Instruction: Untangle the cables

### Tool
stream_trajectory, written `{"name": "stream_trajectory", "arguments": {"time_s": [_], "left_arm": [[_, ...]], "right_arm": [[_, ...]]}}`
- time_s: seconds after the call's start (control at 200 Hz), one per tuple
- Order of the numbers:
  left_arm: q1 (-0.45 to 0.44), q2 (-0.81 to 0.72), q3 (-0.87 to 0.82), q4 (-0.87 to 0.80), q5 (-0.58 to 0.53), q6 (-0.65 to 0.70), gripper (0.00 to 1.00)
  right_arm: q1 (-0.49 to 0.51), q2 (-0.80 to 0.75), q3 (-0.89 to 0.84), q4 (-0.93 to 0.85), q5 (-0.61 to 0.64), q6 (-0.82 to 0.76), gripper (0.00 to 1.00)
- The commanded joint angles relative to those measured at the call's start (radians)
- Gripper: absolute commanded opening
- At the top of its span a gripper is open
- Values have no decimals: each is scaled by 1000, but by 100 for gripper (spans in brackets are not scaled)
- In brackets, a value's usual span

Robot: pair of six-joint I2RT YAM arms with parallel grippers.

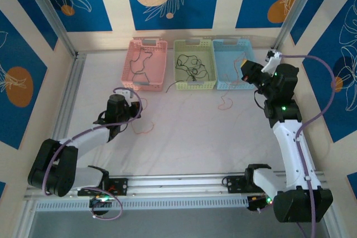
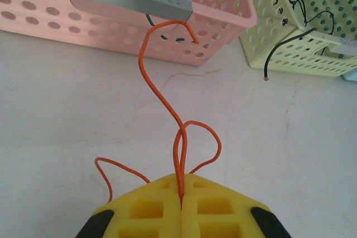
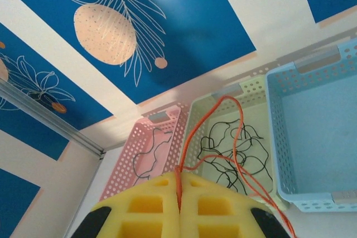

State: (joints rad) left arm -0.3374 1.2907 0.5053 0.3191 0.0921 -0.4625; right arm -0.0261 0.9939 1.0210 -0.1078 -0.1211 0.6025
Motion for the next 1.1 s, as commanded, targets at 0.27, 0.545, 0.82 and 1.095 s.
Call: {"name": "stream_trajectory", "arguments": {"time_s": [0.27, 0.545, 0.82, 1.095], "left_arm": [[-18, 9, -8, 41, -6, 16, 0], [-24, 16, -4, 38, -9, 23, 0], [-32, 16, -4, 38, -12, 27, 0], [-40, 0, -12, 54, 0, 38, 0]], "right_arm": [[8, 261, 350, 86, 217, -29, 0], [32, 589, 587, 64, 377, -42, 3], [61, 744, 581, 20, 376, -66, 41], [110, 545, 302, 162, 181, -179, 44]]}}
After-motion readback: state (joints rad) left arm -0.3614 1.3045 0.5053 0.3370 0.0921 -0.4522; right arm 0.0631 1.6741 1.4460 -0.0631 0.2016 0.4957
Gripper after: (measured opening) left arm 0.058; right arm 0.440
